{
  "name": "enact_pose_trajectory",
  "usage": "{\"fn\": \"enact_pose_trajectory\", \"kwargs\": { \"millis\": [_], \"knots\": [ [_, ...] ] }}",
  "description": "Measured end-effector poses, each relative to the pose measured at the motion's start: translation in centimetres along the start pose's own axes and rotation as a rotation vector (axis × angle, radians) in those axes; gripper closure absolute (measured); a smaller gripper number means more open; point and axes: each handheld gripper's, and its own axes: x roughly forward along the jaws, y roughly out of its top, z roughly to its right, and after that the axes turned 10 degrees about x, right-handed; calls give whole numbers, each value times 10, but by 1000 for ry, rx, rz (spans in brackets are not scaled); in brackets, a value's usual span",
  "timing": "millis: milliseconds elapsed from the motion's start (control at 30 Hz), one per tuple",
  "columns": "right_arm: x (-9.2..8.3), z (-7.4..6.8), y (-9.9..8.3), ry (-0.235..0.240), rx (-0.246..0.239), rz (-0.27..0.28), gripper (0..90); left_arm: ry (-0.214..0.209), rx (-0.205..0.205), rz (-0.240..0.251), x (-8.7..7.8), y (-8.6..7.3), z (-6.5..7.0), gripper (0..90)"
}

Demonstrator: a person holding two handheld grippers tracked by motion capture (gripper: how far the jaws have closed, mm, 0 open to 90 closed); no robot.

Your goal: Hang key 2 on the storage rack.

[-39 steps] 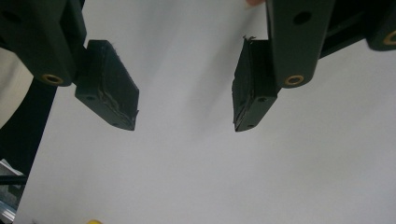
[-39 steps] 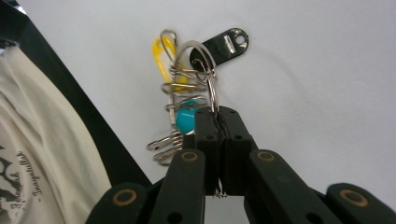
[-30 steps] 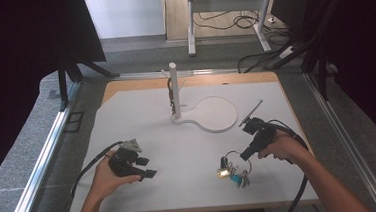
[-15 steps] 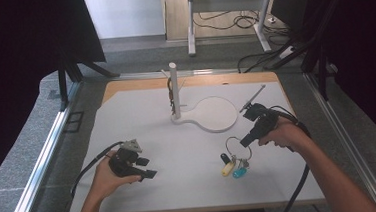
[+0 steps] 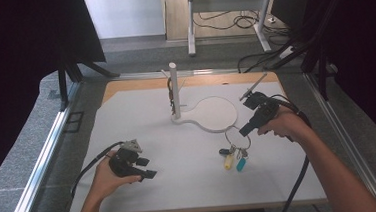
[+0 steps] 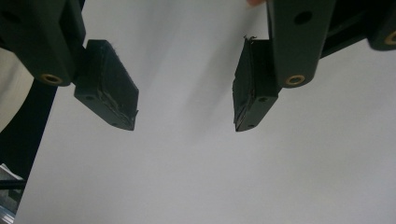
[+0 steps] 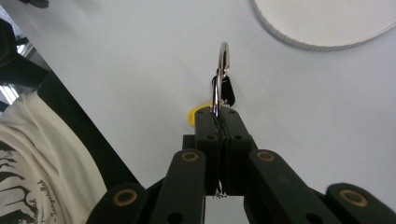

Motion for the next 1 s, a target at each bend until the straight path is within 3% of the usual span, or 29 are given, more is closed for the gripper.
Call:
{"fn": "enact_pose_trajectory", "kwargs": {
  "millis": [367,1000],
  "knots": [
    [-17,3,11,-13,16,39,873,-2,2,-3,1,0,0,412],
    [-29,6,28,-24,34,64,874,-6,4,-5,1,0,0,411]
  ]
}}
